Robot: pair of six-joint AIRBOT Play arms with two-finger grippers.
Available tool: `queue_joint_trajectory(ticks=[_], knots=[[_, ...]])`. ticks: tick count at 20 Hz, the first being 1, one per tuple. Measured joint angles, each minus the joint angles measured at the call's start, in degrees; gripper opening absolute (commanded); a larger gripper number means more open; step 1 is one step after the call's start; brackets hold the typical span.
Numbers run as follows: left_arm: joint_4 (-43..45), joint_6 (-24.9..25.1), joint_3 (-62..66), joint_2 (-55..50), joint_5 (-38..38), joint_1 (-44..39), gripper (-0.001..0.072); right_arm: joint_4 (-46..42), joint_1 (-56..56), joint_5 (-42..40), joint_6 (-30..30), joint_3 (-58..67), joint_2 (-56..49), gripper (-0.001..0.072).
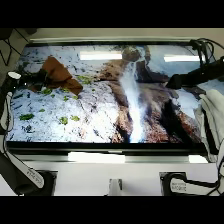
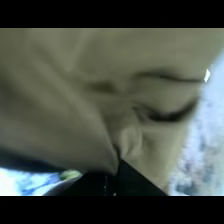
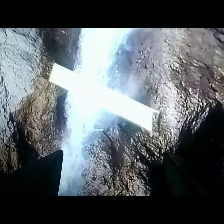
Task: Fold the shirts.
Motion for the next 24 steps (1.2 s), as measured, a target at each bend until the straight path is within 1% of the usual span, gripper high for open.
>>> queue_joint_trajectory(ticks=[2, 3, 4, 7, 9, 11, 13, 15, 16, 17, 18, 20, 21, 22, 24], knots=[[-1.6, 6.3, 0.7, 5.4, 0.5, -2.6, 0.0036, 0.7, 0.0, -0.5, -1.7, 0.0, 0.0, 0.0637], [-1.5, 9.2, 0.8, 8.9, 0.3, -4.1, 0.0036, 0.9, 0.0, -0.7, -2.7, 0.0, 0.0, 0.0528], [-1.4, 11.5, 1.0, 13.3, 0.5, -5.8, 0.0036, 1.1, 0.0, -0.9, -3.5, 0.0, 0.2, 0.0474], [1.4, 15.3, 1.3, 26.2, -0.6, -12.8, 0.0037, 1.6, 0.0, -0.6, -4.8, 0.0, 2.4, 0.0476], [6.0, 15.7, 1.4, 33.5, -3.5, -18.8, 0.0037, 1.4, 0.0, -0.8, -5.2, 0.0, 5.7, 0.0476], [13.1, 13.4, 1.3, 37.9, -8.9, -26.1, 0.0037, 0.1, 0.0, -0.6, -5.3, 0.0, 9.7, 0.0476], [20.1, 10.8, -0.4, 39.6, -14.5, -33.9, 0.0037, -1.0, 0.0, 1.2, -5.1, 0.0, 14.2, 0.0476], [24.4, 8.4, -4.7, 39.5, -15.7, -41.0, 0.0038, -2.3, 0.0, 3.2, -4.7, 0.0, 17.8, 0.0476], [25.8, 6.9, -7.5, 38.5, -15.2, -44.4, 0.0096, -3.2, 0.0, 4.3, -4.5, 0.0, 19.1, 0.0476], [26.5, 5.1, -10.6, 37.0, -13.6, -48.1, 0.0457, -4.0, 0.0, 5.0, -4.3, 0.0, 20.1, 0.0476], [26.9, 3.3, -13.2, 35.3, -11.8, -51.3, 0.0711, -4.8, 0.0, 5.8, -4.1, 0.0, 20.9, 0.0476], [27.4, -0.6, -16.2, 31.1, -10.0, -56.5, 0.072, -5.8, 0.0, 7.2, -3.8, 0.0, 21.6, 0.0476], [28.7, -1.6, -16.4, 29.4, -10.2, -58.2, 0.072, -6.2, 0.0, 7.5, -3.6, 0.0, 21.7, 0.0477], [30.6, -1.8, -16.1, 28.4, -11.5, -58.8, 0.072, -6.4, 0.0, 8.0, -3.6, 0.0, 21.7, 0.0477], [38.6, -1.4, -14.4, 27.5, -15.7, -58.0, 0.072, -6.7, 0.0, 8.5, -3.3, -0.1, 21.2, 0.0478]])
